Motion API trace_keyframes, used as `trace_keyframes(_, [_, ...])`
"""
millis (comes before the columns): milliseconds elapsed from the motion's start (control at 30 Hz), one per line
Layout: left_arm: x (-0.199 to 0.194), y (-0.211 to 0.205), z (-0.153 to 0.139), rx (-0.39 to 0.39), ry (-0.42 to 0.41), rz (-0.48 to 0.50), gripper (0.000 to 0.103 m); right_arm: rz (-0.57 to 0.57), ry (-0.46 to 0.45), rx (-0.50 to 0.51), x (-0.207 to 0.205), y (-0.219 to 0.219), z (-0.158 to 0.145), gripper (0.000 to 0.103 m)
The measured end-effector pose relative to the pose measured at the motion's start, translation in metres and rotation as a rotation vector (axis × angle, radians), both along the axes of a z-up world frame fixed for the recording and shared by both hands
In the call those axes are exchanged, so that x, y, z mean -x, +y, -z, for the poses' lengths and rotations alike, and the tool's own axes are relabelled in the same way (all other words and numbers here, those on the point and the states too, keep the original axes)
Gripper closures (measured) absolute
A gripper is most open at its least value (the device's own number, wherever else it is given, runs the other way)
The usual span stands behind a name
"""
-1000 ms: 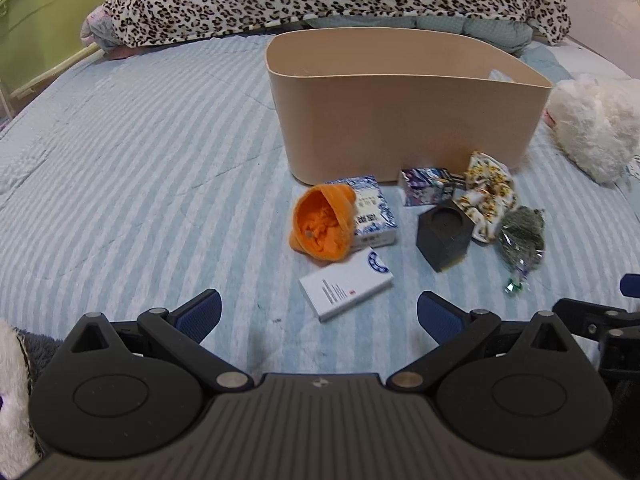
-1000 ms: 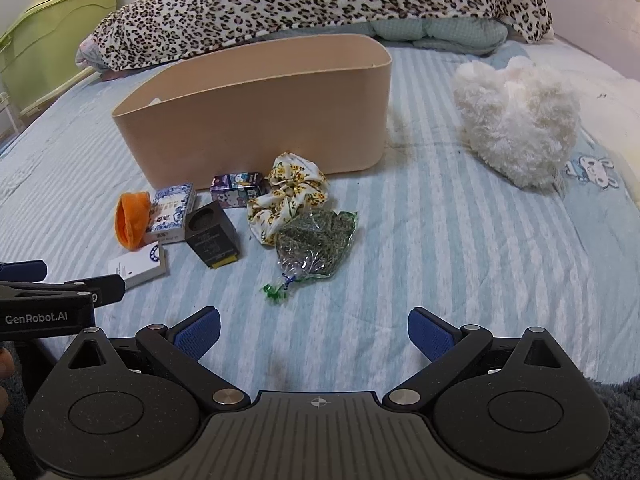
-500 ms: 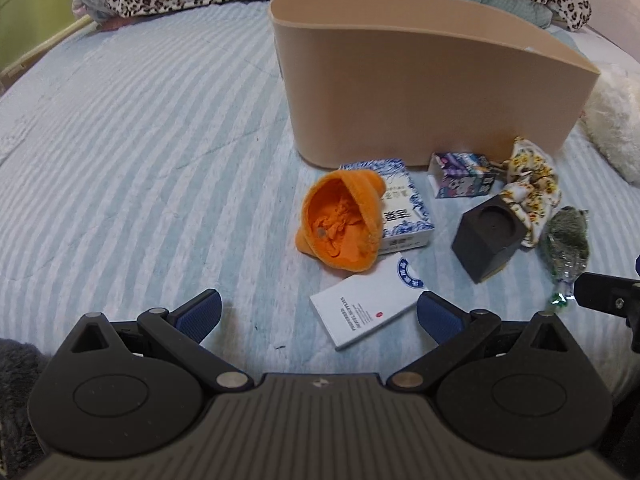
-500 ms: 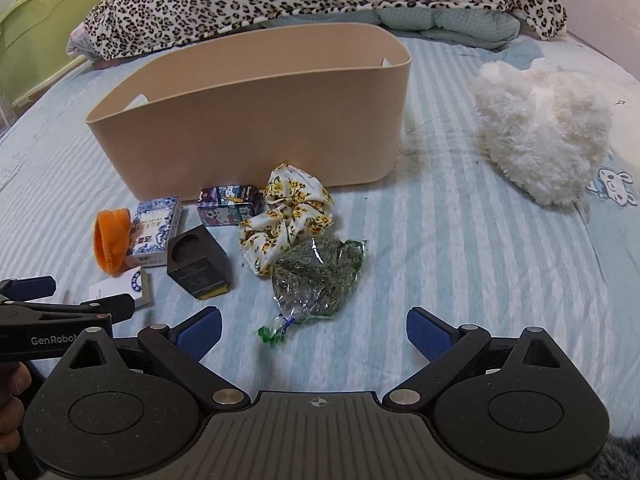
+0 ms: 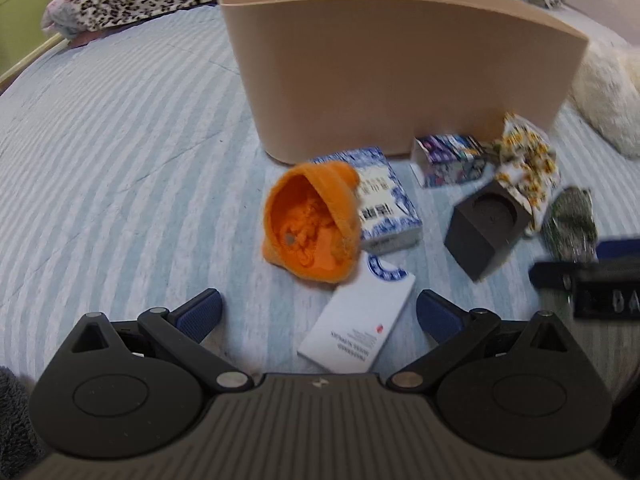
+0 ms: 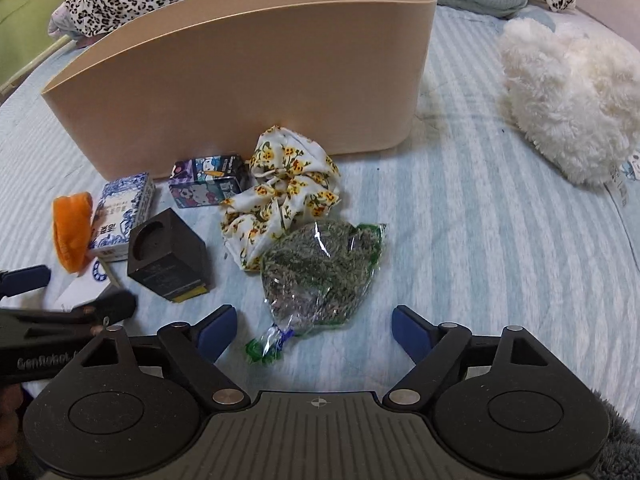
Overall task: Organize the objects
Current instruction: 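Grasp the white medicine box with the left tool while the right tool grasps the green herb bag, then carry both items over the beige basket and open both tools to drop them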
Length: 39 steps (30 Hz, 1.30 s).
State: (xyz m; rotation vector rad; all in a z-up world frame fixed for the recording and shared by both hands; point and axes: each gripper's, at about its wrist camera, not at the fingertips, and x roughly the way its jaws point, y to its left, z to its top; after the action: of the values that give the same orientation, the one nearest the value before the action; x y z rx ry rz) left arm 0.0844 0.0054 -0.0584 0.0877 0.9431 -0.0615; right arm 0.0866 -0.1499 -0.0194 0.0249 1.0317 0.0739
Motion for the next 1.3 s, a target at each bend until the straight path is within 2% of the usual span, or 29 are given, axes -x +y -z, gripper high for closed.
trace_keyframes(67, [0.004, -0.003, -0.001, -0.007, 0.006, 0.021, 0.010, 0.004, -0.016, 0.005, 0.000, 0.001, -0.001, 0.029])
trace_keyframes(100, [0.005, -0.004, -0.003, -0.003, 0.004, 0.029, 0.015, 0.004, -0.022, 0.004, 0.000, 0.001, -0.002, 0.040])
trace_keyframes(200, [0.011, -0.003, -0.003, 0.006, -0.011, 0.034, 0.030, 0.006, -0.037, 0.007, 0.002, 0.001, -0.003, 0.056])
trace_keyframes(433, [0.016, 0.002, -0.007, 0.017, -0.043, 0.051, 0.070, -0.016, -0.046, -0.005, 0.013, -0.002, -0.003, 0.062])
trace_keyframes(733, [0.032, 0.011, -0.023, 0.045, -0.072, 0.033, 0.070, 0.030, -0.069, -0.064, 0.028, -0.017, -0.011, 0.063])
trace_keyframes(1033, [0.047, 0.021, -0.079, 0.078, -0.208, 0.012, 0.070, 0.047, -0.166, -0.081, 0.046, -0.025, -0.045, 0.063])
trace_keyframes(1233, [0.035, 0.032, -0.113, 0.058, -0.286, -0.024, 0.070, 0.069, -0.211, -0.145, 0.036, -0.034, -0.070, 0.063])
trace_keyframes(1300, [0.025, 0.034, -0.124, 0.048, -0.294, -0.035, 0.070, 0.058, -0.236, -0.131, 0.029, -0.032, -0.079, 0.063])
